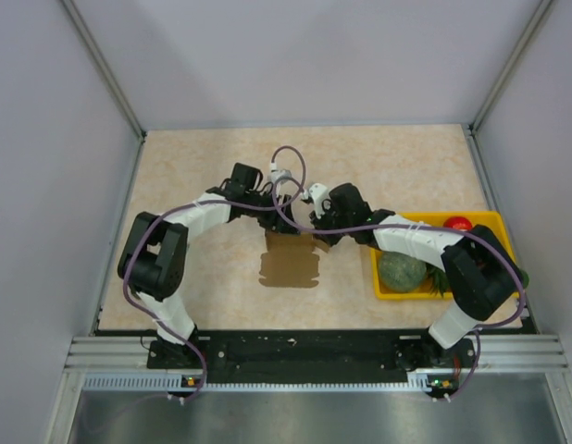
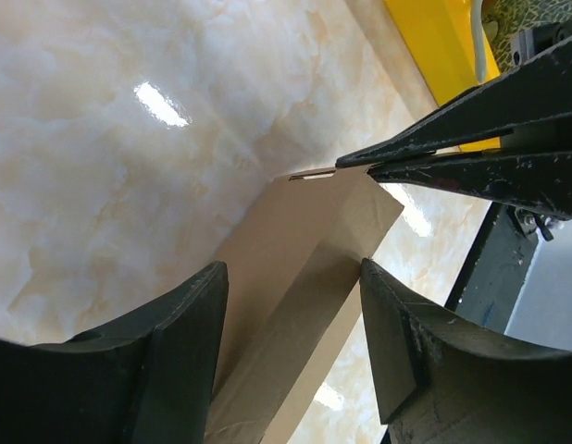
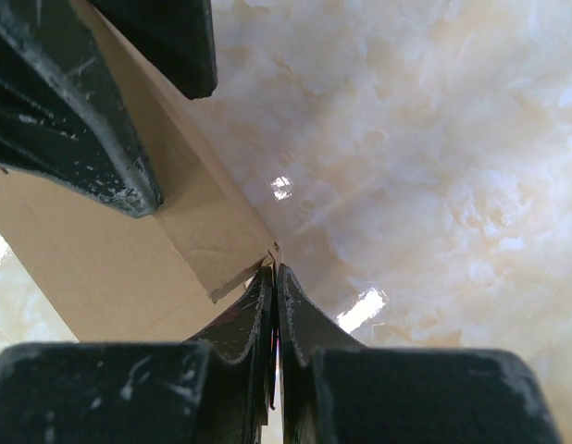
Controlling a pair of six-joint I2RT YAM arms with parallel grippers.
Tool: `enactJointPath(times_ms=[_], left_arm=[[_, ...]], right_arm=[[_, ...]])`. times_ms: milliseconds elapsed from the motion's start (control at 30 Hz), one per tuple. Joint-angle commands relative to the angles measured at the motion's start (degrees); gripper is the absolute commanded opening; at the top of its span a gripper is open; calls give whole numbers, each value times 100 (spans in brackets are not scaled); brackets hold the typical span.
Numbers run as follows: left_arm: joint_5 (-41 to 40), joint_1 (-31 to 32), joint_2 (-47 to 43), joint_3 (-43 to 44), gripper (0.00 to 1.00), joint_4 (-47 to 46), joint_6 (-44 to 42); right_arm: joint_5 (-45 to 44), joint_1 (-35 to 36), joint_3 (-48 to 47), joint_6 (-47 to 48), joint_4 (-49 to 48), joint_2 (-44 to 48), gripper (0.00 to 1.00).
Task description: Fold the paper box
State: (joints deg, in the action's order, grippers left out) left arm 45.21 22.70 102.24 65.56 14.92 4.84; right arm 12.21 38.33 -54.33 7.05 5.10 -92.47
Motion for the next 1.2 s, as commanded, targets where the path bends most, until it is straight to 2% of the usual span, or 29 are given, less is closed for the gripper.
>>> enactJointPath(times_ms=[0,133,200,267,367,633,733,833,967,1000,1033,1100,1167], left_arm=[[-275,199,-458,-402,63,-428,-80],[-539,279,-687,-886,57,-946,200],[-706,296,-766,-1140,56,-1201,289],[-794,297,-845,-1291,50,-1437,438],[-891,340,-1073,-1607,49,-1728,553],[-891,463,-1303,-2012,47,-2203,808],[-891,507,-1364,-2100,48,-2265,887],[-953,516,-1443,-2144,48,-2248,913],[-997,516,-1549,-2179,48,-2212,922],[-979,525,-1566,-2188,48,-2221,922],[-988,525,-1558,-2205,48,-2230,922],[-953,525,-1523,-2170,48,-2186,896],[-944,534,-1479,-2153,49,-2151,887]], right_arm=[[-200,-45,-333,-37,-247,-35,0],[-341,-53,-254,-177,-378,18,2],[-394,-53,-271,-370,-344,9,13],[-482,-53,-307,-624,-238,27,27],[-745,-53,-307,-1002,121,79,36],[-746,-71,141,-1215,544,870,46],[-545,-237,212,-1057,448,818,47],[-184,-326,186,-855,290,695,44],[-96,-326,54,-732,307,615,31],[-35,-317,123,-731,177,642,30],[-147,-326,150,-731,132,668,31],[-428,-326,63,-451,183,686,41],[-552,-334,1,-249,324,695,44]])
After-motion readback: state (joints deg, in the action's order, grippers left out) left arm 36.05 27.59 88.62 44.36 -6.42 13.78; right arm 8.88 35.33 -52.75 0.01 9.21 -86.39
